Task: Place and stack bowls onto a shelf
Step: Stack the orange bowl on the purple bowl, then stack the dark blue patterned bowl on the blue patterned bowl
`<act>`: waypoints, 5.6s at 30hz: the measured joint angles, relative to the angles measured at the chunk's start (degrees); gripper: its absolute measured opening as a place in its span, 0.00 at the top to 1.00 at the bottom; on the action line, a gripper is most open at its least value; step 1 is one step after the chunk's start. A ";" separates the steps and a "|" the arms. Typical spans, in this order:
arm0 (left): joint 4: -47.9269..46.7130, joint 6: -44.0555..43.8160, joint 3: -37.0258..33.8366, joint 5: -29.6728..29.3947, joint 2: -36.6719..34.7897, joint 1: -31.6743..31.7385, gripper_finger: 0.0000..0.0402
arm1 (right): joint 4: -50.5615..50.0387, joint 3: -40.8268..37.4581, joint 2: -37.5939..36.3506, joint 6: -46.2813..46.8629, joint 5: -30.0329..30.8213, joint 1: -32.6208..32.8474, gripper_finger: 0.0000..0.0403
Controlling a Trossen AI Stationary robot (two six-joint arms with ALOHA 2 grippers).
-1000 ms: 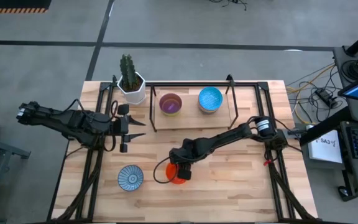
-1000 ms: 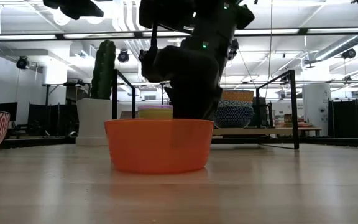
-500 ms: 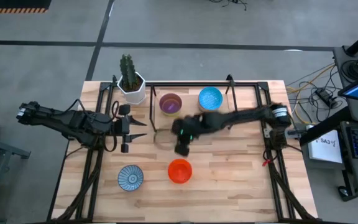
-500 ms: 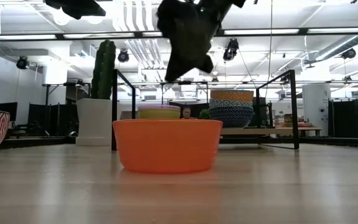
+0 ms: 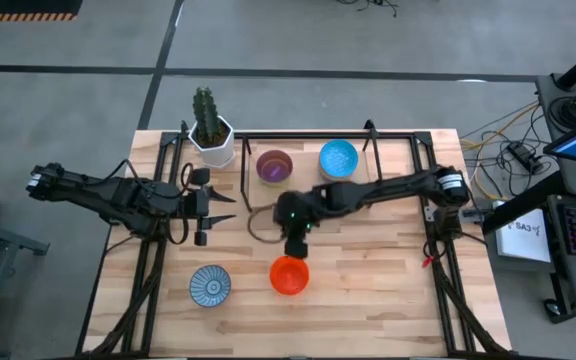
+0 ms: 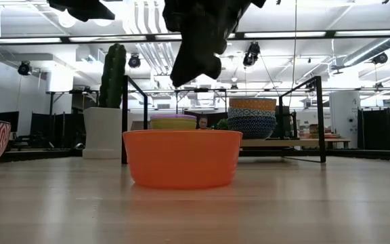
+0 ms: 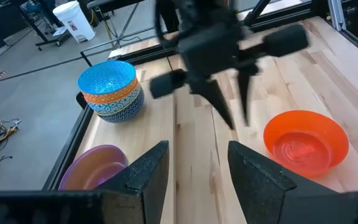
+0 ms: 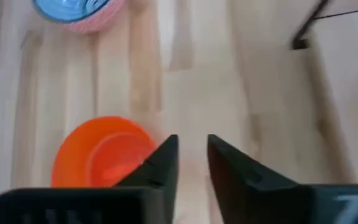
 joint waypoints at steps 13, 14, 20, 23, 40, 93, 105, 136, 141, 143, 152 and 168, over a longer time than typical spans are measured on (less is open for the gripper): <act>0.01 -0.36 0.00 0.00 -0.02 0.00 0.63 | 1.02 0.00 9.27 4.51 0.63 6.43 0.55; 0.00 -0.39 0.00 0.00 -0.02 0.00 0.63 | 1.06 0.00 10.02 5.28 0.73 6.36 0.56; 0.00 -0.42 0.00 0.00 -0.04 0.00 0.63 | 1.07 0.00 12.80 6.22 0.40 6.05 0.70; 0.00 -0.42 0.00 0.00 -0.04 0.00 0.63 | 1.02 0.00 13.40 5.55 0.03 5.77 0.84; 0.90 -0.44 0.00 0.00 -0.07 0.00 0.63 | -0.27 2.97 2.30 9.19 0.49 -4.95 0.98; 0.96 -0.56 0.00 0.00 -0.07 0.02 0.63 | -9.47 23.23 11.04 0.30 9.31 -25.42 0.75; 0.86 -1.97 0.00 0.00 -0.07 0.02 0.63 | -7.06 17.97 11.77 -0.52 16.94 -24.80 0.97; -20.90 -38.01 -0.61 24.30 21.27 -3.41 0.63 | 10.54 -13.60 -12.03 -2.24 24.59 0.49 0.97; -23.70 -40.54 -0.61 27.97 24.73 -6.19 0.63 | 17.88 -22.60 -18.38 0.34 24.61 1.31 0.97; -23.15 -40.13 -0.61 28.04 26.25 -6.88 0.63 | 19.28 -25.65 -20.62 1.33 24.61 1.33 0.97; -22.51 -39.69 -0.61 28.92 35.90 -8.00 0.65 | 25.67 -37.86 -29.84 6.29 24.75 2.53 0.97; -21.09 -36.16 5.24 29.89 39.34 -8.13 0.99 | 28.76 -43.80 -41.08 1.99 26.13 7.53 0.97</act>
